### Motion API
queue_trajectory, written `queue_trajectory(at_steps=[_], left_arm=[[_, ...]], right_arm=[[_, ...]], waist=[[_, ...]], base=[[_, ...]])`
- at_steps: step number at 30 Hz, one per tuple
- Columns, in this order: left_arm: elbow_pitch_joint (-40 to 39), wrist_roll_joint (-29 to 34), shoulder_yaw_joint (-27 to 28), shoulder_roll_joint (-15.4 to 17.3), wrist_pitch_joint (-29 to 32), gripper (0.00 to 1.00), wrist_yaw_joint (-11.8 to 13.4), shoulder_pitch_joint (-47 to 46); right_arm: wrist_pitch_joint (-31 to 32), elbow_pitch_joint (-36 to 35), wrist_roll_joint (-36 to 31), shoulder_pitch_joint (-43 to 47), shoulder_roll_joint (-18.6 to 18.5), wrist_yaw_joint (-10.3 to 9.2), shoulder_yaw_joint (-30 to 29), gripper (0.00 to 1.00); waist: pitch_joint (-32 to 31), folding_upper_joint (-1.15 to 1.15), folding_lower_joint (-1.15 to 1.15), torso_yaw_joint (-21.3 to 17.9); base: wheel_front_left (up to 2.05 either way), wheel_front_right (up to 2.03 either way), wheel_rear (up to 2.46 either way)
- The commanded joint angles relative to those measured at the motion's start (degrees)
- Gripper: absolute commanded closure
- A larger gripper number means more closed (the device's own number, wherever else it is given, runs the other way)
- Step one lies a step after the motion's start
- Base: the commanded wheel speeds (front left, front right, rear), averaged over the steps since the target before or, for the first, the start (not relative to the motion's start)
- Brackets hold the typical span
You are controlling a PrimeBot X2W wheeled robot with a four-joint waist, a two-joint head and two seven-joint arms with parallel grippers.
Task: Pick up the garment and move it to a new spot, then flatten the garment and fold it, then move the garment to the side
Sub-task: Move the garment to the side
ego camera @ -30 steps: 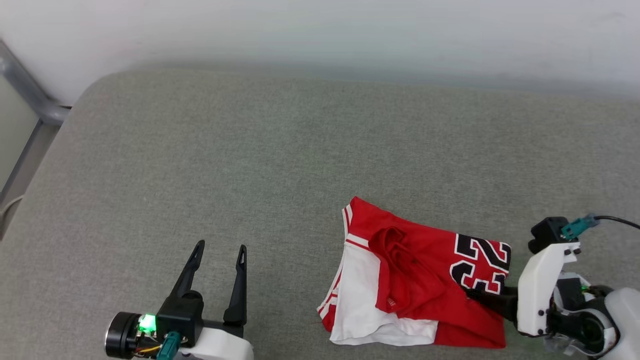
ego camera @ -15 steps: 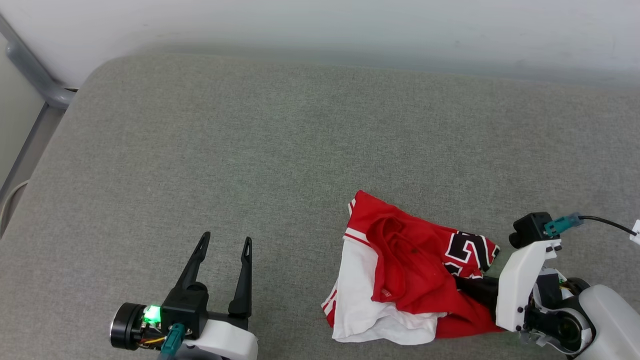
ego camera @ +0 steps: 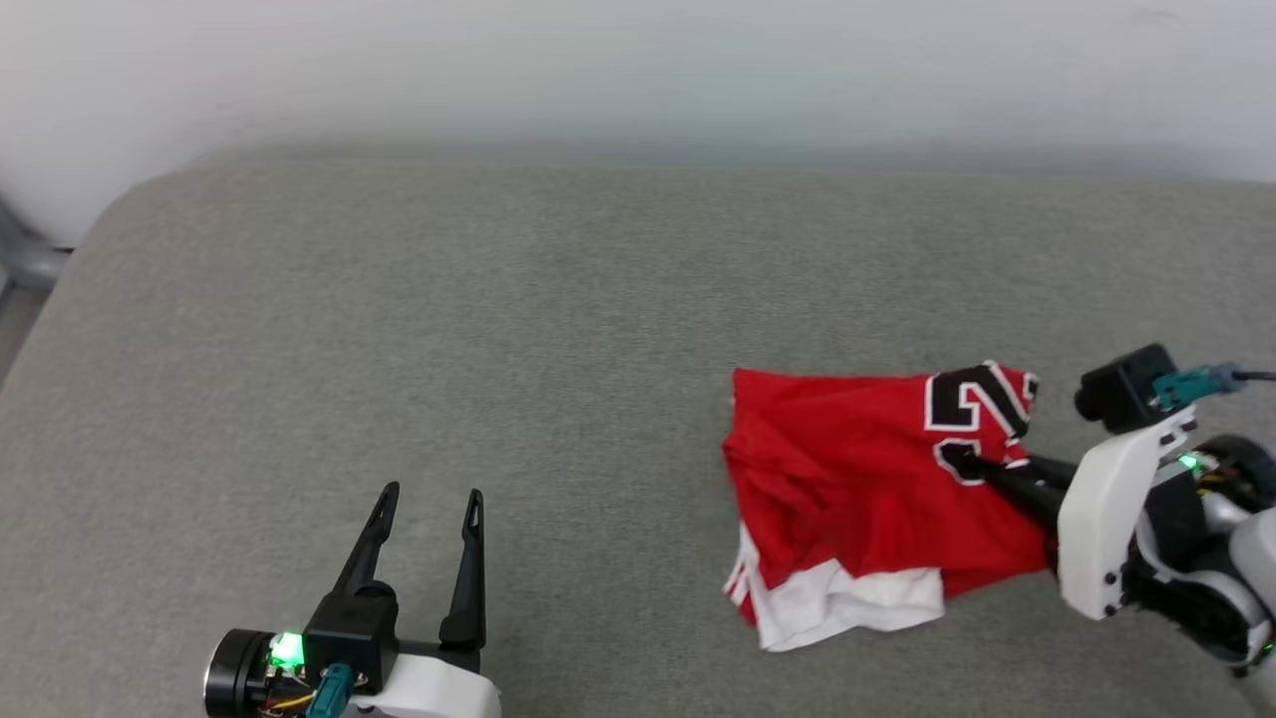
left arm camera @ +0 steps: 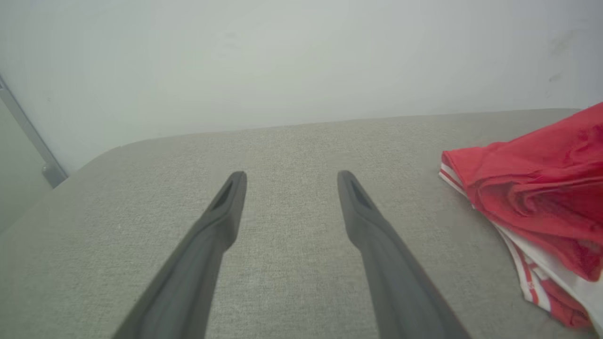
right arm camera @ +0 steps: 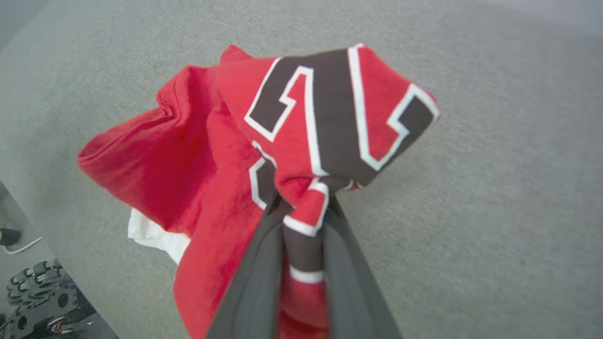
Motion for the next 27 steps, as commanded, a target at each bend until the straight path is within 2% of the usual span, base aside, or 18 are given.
queue_trajectory(at_steps=[1,8,15,17,19,22,23,27], left_arm=[[-0.37,-0.1,0.17,0.01,-0.13,0.0,0.23,0.09],[-1.32,0.2,0.8,0.01,-0.13,0.0,0.33,-0.96],[-2.76,0.29,2.42,0.75,-0.12,0.0,0.57,-2.84],[-3.18,0.57,2.58,1.1,-0.12,0.0,0.29,-3.73],[-4.97,1.03,2.34,1.7,-0.12,0.0,-0.11,-6.78],[-5.8,1.11,1.92,1.72,-0.12,0.0,-0.22,-8.29],[-6.62,1.26,1.43,1.63,-0.12,0.0,-0.3,-9.46],[-7.71,1.44,0.82,1.48,-0.12,0.0,-0.32,-10.86]], right_arm=[[-0.45,-0.94,-0.98,-1.37,-1.62,-0.05,0.15,1.0],[0.48,-3.37,-3.11,-4.17,-7.38,-0.05,-0.26,1.0],[0.19,-0.45,-4.44,-7.32,-11.32,-0.06,-3.28,1.0],[-0.06,1.17,-4.89,-8.27,-12.52,-0.06,-4.36,1.0],[-0.22,7.26,-8.89,-11.27,-16.43,-0.06,-7.22,1.0],[0.15,11.01,-10.94,-13.01,-18.03,-0.06,-8.46,1.0],[0.51,15.09,-12.22,-14.88,-19.23,-0.07,-10.36,1.0],[0.56,20.35,-13.97,-16.69,-20.16,-0.07,-13.06,1.0]], waist=[[-0.26,0.0,0.0,-2.28],[1.13,0.0,0.0,-7.91],[5.34,0.0,0.0,-11.37],[6.95,0.0,0.0,-11.51],[12.52,0.0,0.0,-10.26],[15.09,0.0,0.0,-9.28],[17.24,0.0,0.0,-8.24],[19.52,0.0,0.0,-6.98]], base=[[0.0,0.0,0.0],[0.0,0.0,0.0],[0.0,0.0,0.0],[0.0,0.0,0.0],[0.0,0.0,0.0],[0.0,0.0,0.0],[0.0,0.0,0.0],[0.0,0.0,0.0]])
